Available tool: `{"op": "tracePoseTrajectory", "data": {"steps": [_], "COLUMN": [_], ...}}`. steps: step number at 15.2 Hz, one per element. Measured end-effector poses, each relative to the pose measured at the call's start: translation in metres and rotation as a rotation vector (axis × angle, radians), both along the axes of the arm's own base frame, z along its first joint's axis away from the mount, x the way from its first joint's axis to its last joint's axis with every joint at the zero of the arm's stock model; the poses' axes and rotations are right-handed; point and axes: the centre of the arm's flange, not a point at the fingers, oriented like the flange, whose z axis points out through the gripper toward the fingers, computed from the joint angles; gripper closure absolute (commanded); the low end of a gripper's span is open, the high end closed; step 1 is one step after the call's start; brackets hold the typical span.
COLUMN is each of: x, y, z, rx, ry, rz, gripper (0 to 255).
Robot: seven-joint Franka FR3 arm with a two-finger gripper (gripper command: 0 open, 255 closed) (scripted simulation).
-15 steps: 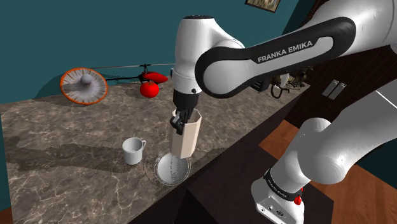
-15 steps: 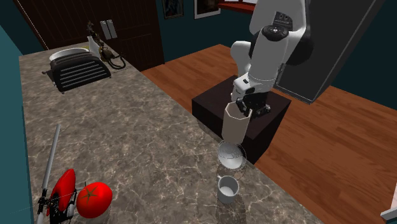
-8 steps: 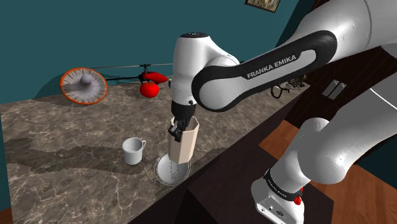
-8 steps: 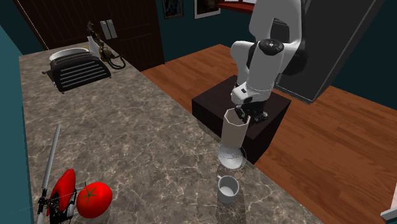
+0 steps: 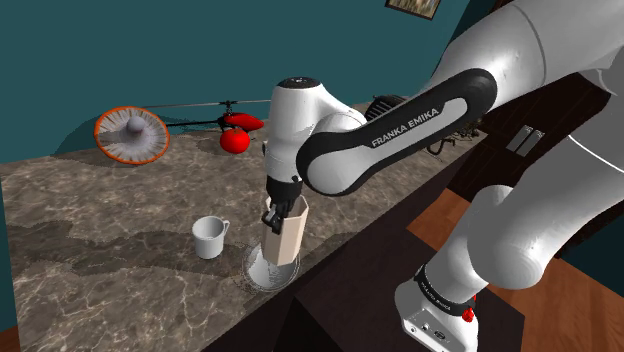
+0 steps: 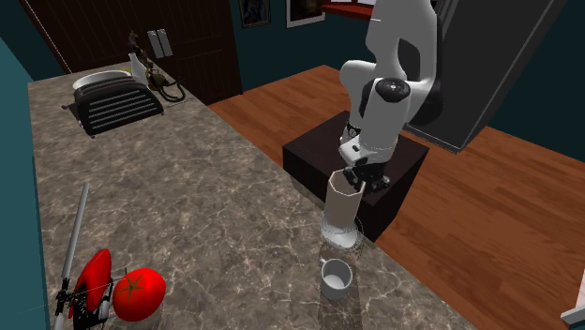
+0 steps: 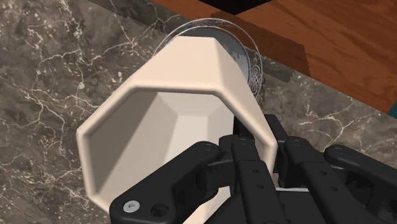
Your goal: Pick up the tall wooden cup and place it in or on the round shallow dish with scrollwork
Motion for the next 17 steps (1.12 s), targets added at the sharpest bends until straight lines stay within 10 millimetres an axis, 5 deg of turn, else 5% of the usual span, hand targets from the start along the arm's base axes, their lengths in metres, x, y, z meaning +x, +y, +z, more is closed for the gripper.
{"op": "tracePoseTrajectory", "data": {"steps": [7,12,13,17], "x": [0.0,-0.001,-0.001,-0.001], "y": [0.0,-0.001,-0.001,-0.001], "z": [-0.036,-0.039,-0.039,-0.039], "rx": [0.0,0.0,0.0,0.001], "ry": [0.0,0.0,0.0,-0.001], "rz": [0.0,0.0,0.0,0.0], "gripper": [255,255,0,0]}}
